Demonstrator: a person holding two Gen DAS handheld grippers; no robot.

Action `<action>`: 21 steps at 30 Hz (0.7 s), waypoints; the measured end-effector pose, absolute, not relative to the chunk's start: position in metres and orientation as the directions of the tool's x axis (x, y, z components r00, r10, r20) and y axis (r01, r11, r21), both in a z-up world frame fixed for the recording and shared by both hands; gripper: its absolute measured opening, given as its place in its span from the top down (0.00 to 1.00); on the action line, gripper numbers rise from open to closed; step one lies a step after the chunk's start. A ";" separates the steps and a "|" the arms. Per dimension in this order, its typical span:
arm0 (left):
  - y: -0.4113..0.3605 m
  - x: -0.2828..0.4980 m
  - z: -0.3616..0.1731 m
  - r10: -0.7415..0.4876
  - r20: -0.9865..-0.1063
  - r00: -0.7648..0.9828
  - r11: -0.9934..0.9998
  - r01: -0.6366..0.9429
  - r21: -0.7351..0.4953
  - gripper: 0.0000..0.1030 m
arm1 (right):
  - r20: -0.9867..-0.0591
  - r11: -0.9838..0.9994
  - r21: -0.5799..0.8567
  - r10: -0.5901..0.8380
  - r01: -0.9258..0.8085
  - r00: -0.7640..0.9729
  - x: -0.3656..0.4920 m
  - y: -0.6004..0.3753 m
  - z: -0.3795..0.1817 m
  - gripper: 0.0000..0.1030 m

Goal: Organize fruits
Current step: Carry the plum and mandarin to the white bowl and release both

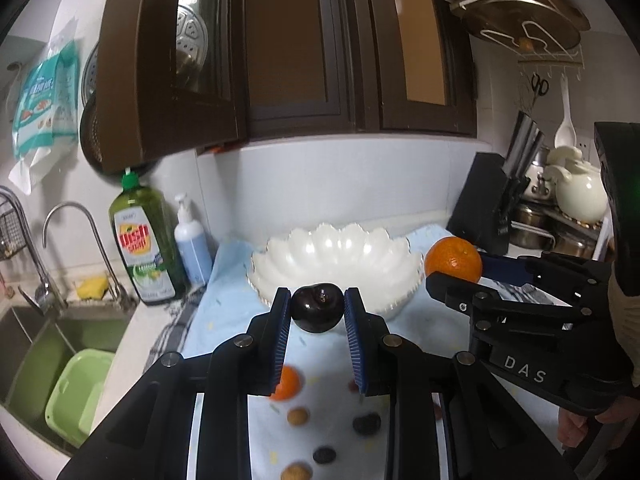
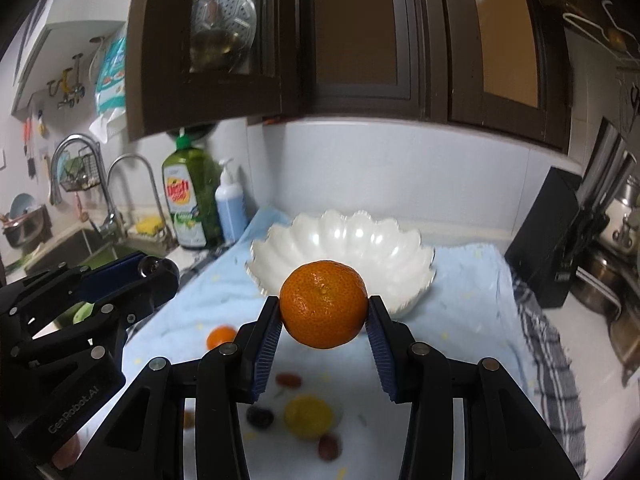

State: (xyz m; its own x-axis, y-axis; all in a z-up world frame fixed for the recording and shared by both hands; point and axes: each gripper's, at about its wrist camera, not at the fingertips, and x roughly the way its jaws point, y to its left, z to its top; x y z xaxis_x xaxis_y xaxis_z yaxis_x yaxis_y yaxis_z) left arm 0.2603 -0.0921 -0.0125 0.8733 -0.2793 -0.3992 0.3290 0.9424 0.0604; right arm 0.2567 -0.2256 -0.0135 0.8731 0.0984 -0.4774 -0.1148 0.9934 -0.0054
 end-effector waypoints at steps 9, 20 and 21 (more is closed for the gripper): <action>-0.108 0.313 0.004 -0.276 -0.380 0.883 0.937 0.335 0.099 0.73 | -0.471 0.997 -0.018 0.060 -0.078 0.880 0.309 -0.238 0.001 0.57; -0.125 0.391 0.002 -0.285 -0.443 0.850 0.928 0.360 0.093 0.73 | -0.523 0.998 -0.016 0.040 -0.056 0.851 0.382 -0.250 -0.003 0.57; -0.126 0.397 0.001 -0.287 -0.449 0.846 0.927 0.363 0.093 0.73 | -0.528 0.998 -0.018 0.039 -0.058 0.848 0.387 -0.251 -0.004 0.57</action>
